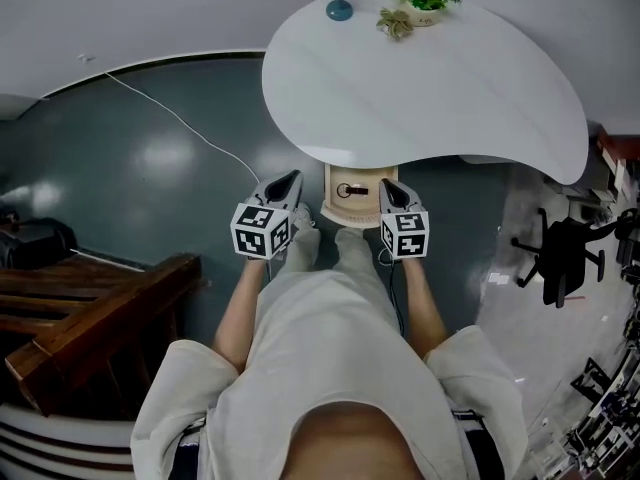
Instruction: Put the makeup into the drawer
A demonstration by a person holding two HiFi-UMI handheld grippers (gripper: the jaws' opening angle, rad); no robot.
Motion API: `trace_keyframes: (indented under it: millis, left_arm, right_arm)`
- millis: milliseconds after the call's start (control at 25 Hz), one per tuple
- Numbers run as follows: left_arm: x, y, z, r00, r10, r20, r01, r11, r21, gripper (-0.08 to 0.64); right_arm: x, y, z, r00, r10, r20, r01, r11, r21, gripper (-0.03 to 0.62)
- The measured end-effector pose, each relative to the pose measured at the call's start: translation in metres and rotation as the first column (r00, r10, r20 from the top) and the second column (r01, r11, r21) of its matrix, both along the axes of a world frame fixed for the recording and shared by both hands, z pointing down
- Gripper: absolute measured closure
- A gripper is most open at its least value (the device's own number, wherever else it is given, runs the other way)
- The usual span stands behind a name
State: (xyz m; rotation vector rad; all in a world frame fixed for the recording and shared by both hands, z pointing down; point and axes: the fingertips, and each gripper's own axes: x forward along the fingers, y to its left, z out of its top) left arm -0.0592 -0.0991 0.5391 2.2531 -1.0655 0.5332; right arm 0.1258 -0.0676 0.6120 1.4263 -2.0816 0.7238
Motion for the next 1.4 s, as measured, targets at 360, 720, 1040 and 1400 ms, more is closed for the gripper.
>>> trace_keyframes:
  millis: [360,720,1040,1400]
  left_arm:
    - [-0.007,-0.026,-0.056,1.000,-0.014,-0.022,0.017,0.991,0.131,0.548]
    - [-0.013,-0.049,-0.102,0.999,-0.020,-0.043,0.030,0.969,0.245,0.548]
    - [-0.011,-0.053,-0.117,0.998,-0.015,-0.054,0.029,0.960,0.277,0.548]
    - [-0.010,-0.050,-0.115,0.999,-0.009,-0.050,0.023,0.961,0.276,0.548]
  right_arm:
    - [0.006,-0.032,-0.090,1.000,0.020,-0.018,-0.016,0.981,0.195,0.597]
    - [0.011,-0.048,-0.142,0.998,0.042,-0.046,-0.025,0.949,0.314,0.597]
    - [0.012,-0.057,-0.164,0.998,0.051,-0.046,-0.031,0.933,0.360,0.597]
    - [0.011,-0.051,-0.162,0.998,0.045,-0.049,-0.025,0.936,0.352,0.597]
